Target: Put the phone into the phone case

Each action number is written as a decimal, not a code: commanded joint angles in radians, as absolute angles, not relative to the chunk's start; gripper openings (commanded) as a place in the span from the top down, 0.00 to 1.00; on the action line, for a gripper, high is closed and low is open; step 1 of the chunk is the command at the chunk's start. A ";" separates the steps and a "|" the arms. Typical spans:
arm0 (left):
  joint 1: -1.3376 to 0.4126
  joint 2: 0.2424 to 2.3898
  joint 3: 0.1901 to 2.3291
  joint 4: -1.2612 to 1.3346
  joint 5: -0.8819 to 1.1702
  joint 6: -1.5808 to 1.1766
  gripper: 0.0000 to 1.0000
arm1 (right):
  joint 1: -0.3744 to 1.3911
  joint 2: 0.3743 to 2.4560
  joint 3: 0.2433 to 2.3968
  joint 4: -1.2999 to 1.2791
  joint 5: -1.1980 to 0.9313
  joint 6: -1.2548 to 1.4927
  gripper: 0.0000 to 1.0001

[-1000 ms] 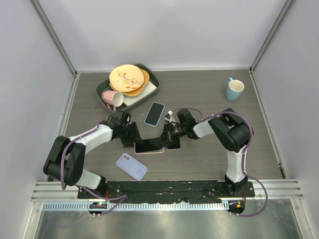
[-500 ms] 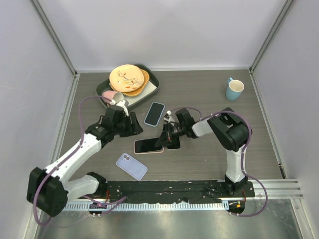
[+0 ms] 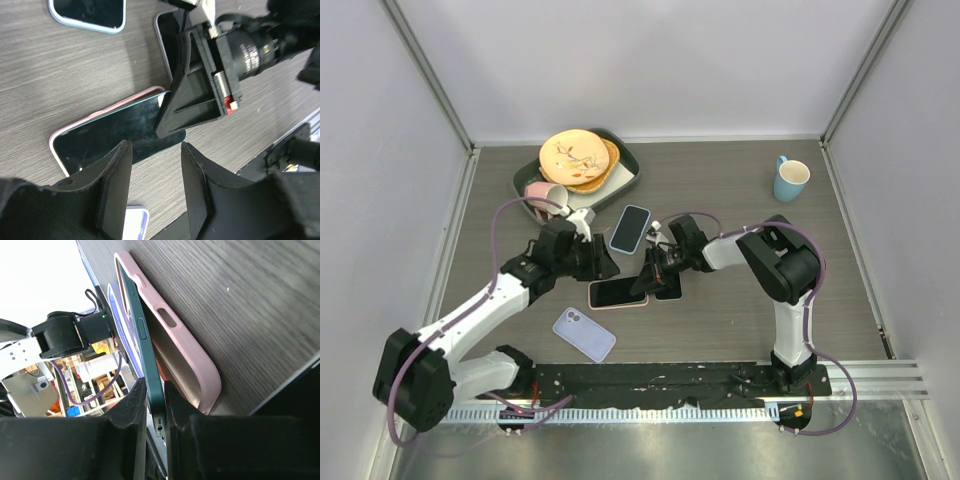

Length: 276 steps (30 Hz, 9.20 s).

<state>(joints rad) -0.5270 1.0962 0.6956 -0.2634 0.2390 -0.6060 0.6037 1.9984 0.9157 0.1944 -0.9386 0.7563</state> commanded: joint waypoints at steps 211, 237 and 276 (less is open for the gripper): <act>-0.607 1.500 0.692 -0.342 0.068 -0.634 1.00 | 0.586 1.786 0.963 -0.227 -0.564 0.433 0.58; -0.607 1.526 0.732 -0.342 0.083 -0.626 1.00 | 0.568 1.999 0.992 -0.029 -0.669 0.572 0.68; -0.726 1.793 0.874 -0.338 0.091 -0.658 1.00 | 0.815 2.111 1.155 -0.431 0.043 0.387 0.99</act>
